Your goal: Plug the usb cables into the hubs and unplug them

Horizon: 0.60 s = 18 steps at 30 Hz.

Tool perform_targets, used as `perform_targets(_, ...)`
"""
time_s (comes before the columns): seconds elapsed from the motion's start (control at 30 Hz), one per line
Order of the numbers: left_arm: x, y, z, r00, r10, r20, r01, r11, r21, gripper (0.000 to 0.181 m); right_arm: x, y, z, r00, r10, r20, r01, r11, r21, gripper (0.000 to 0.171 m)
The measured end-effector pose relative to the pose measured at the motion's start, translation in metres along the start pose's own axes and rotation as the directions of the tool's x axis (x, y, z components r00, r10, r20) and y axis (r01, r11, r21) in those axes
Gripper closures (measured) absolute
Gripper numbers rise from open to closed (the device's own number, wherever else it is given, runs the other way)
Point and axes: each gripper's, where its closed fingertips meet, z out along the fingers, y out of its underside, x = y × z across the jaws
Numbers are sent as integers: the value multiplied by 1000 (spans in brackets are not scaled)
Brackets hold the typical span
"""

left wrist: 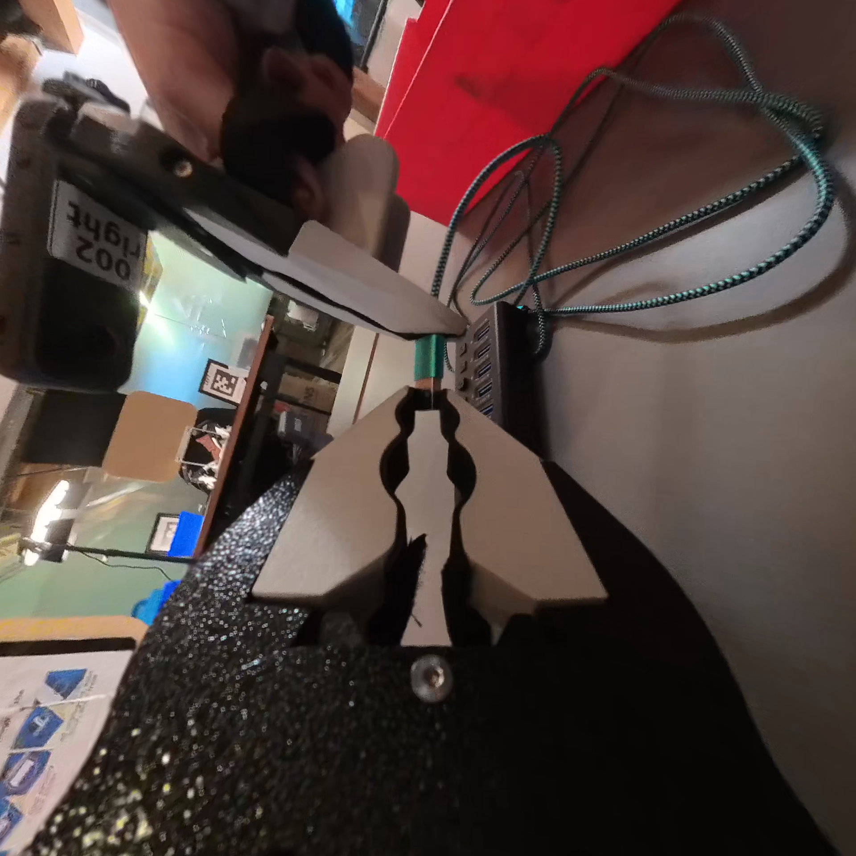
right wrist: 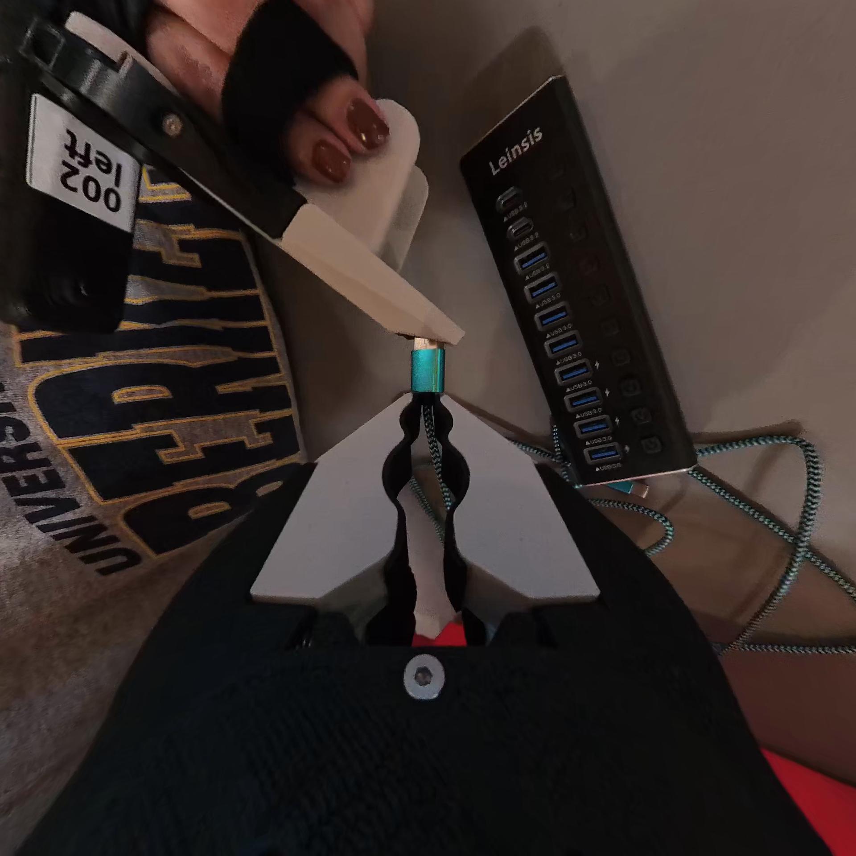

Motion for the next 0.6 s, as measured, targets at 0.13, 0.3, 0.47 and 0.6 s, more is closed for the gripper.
perform_targets(0.13,-9,5,1,973,-230,-20,230,973,4,179,14,-15,-13,964,-164,-208,189,976,106,147)
perform_targets(0.3,-23,9,-4,815,-568,-118,578,811,91,179,17,-34,-36,577,-540,-613,654,755,-50,138)
perform_targets(0.47,-25,6,-7,800,-583,-139,599,791,125,179,16,-36,-35,207,-679,-704,745,577,-336,165)
perform_targets(0.6,-24,6,-7,809,-573,-134,587,799,129,179,16,-37,-37,131,-693,-709,749,538,-387,170)
